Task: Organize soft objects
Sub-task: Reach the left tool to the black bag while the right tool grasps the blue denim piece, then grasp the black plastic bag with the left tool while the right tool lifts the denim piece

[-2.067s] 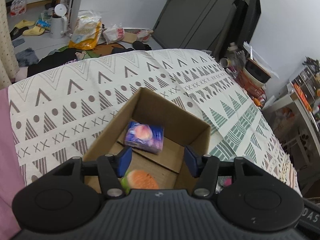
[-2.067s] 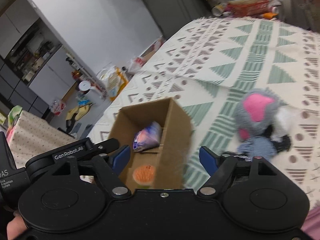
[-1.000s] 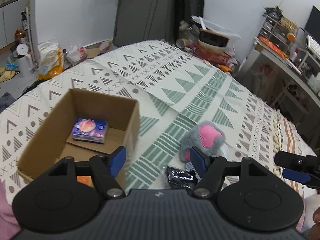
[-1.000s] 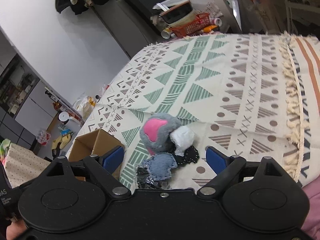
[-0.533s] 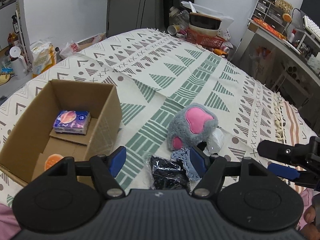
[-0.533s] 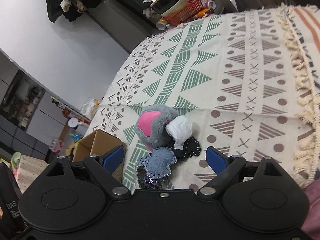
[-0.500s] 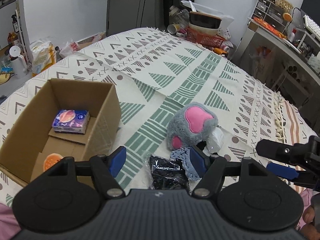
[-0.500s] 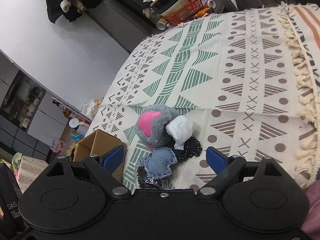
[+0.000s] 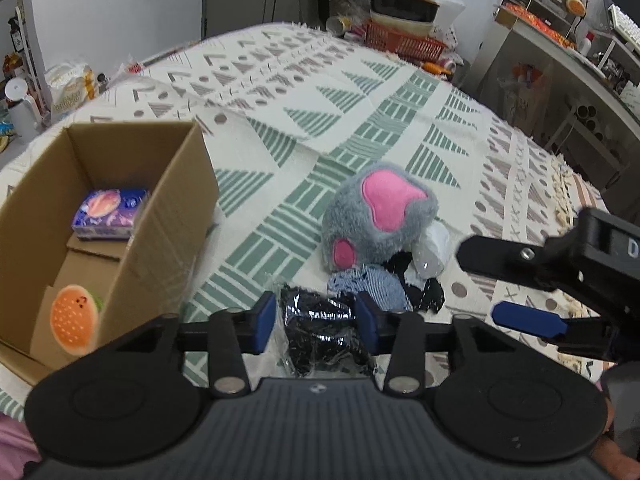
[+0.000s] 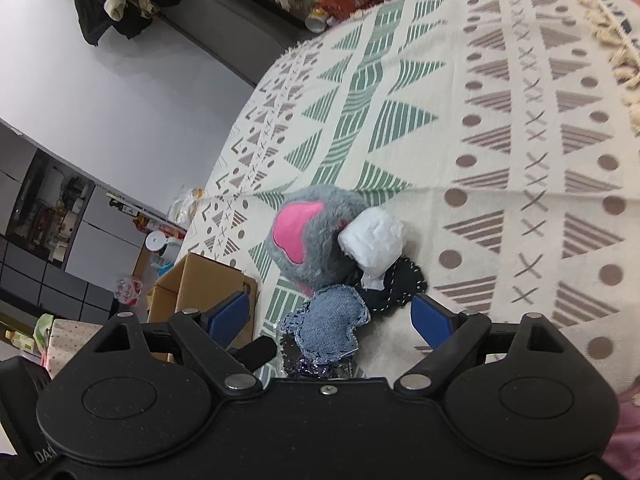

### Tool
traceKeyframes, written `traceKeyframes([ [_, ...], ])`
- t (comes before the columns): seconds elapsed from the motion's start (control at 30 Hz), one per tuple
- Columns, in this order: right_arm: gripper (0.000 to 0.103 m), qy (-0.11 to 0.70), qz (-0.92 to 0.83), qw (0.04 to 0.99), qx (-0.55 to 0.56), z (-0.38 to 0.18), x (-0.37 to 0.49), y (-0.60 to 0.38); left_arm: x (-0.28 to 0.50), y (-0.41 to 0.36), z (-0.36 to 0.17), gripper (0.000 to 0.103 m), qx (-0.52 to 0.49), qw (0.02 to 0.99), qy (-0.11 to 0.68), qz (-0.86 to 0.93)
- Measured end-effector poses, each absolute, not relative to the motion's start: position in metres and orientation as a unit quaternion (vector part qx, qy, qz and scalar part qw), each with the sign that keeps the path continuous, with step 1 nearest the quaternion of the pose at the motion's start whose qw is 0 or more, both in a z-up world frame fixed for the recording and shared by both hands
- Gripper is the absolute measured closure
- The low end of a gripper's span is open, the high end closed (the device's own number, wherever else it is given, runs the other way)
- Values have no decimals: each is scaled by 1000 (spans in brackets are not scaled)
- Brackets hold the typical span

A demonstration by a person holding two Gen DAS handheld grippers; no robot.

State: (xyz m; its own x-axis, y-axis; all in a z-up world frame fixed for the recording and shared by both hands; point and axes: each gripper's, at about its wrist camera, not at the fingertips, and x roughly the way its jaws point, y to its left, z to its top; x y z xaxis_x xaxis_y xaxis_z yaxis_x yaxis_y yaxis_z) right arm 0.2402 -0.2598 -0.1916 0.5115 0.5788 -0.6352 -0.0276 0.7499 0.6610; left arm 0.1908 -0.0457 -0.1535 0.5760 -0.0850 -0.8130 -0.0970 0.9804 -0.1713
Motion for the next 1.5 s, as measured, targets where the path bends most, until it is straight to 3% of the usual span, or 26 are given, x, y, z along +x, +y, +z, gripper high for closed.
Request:
traceKeyframes([
  [0.37,23,493,186,793,306,-221,261,-238,204,-37,-174,70,-127,863,489,3],
  [0.67,42,519,188,776,303,-234,270,-232,208,-35,-179,70,-136,860,491,0],
  [0.8,74,532,196,762,313,-239,272,-231,208,-36,-179,70,-137,860,491,-2],
  [0.83,77,532,196,762,313,-240,271,-231,208,-36,-179,70,-138,860,491,-3],
  [1.13,80,528,170,770,315,-235,262,-241,209,-35,-179,62,-148,857,493,3],
  [1.2,79,526,164,773,314,-233,259,-244,209,-36,-180,52,-142,859,492,8],
  [1.5,79,523,121,783,315,-231,246,-261,214,-43,-190,45,-149,845,513,-4],
])
